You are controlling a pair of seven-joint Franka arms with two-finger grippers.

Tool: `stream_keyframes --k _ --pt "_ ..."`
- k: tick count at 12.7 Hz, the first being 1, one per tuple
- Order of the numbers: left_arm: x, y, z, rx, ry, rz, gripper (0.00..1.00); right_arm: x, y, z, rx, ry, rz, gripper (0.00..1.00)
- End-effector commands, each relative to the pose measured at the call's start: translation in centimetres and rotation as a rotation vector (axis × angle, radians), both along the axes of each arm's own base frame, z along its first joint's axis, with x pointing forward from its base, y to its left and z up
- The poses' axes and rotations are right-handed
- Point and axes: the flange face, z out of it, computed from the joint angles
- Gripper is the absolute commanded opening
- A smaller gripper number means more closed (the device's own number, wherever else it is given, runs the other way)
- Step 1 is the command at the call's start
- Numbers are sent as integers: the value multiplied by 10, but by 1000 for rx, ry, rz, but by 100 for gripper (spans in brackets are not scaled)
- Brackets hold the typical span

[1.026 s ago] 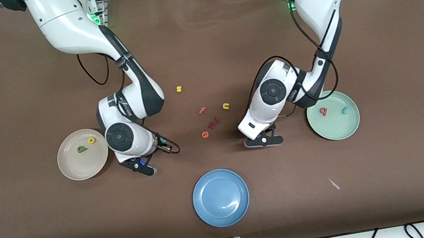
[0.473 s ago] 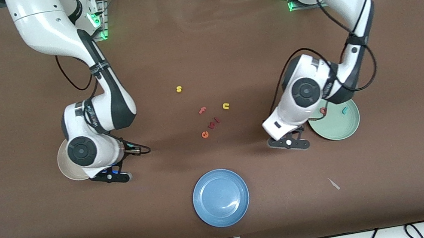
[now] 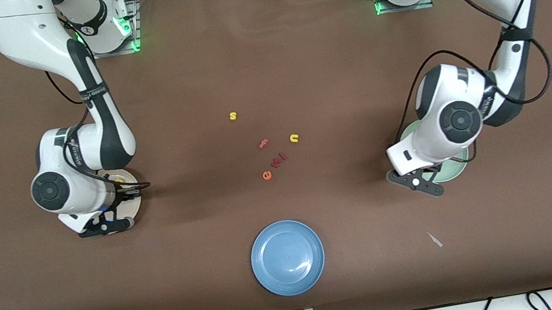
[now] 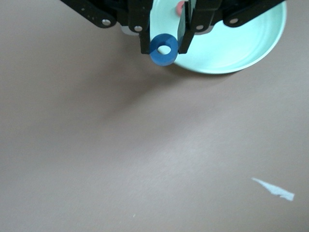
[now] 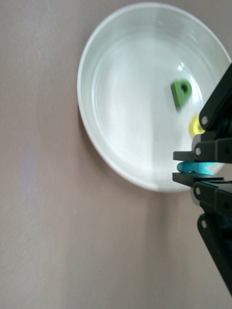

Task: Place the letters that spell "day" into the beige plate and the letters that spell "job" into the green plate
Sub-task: 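Place the cyan letter on the beige plate while the left places blue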

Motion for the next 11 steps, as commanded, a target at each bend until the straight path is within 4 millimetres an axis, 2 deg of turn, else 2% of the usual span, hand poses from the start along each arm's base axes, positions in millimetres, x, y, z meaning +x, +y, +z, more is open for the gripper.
stream_keyframes --k 1,2,3,4,6,8,9,11 --pt "-13 32 -8 43 28 -45 2 -7 -42 1 15 -7 97 0" --pt "-15 42 -17 55 36 -74 2 -6 -50 -4 15 -3 111 10" --pt "-16 47 -24 52 40 -71 2 -1 -57 1 22 -10 84 63" --pt "-22 40 -32 52 45 -86 2 4 -57 1 32 -15 74 100" --pt "-22 41 -46 70 51 -109 2 7 -47 8 59 -9 50 100" --pt "-35 40 -65 77 79 -127 2 10 -35 15 59 9 -10 100" --pt "-38 37 -70 70 59 -136 3 11 -27 20 59 17 -32 100" --pt "-33 47 -73 86 30 -151 3 11 -8 26 54 28 -68 100"
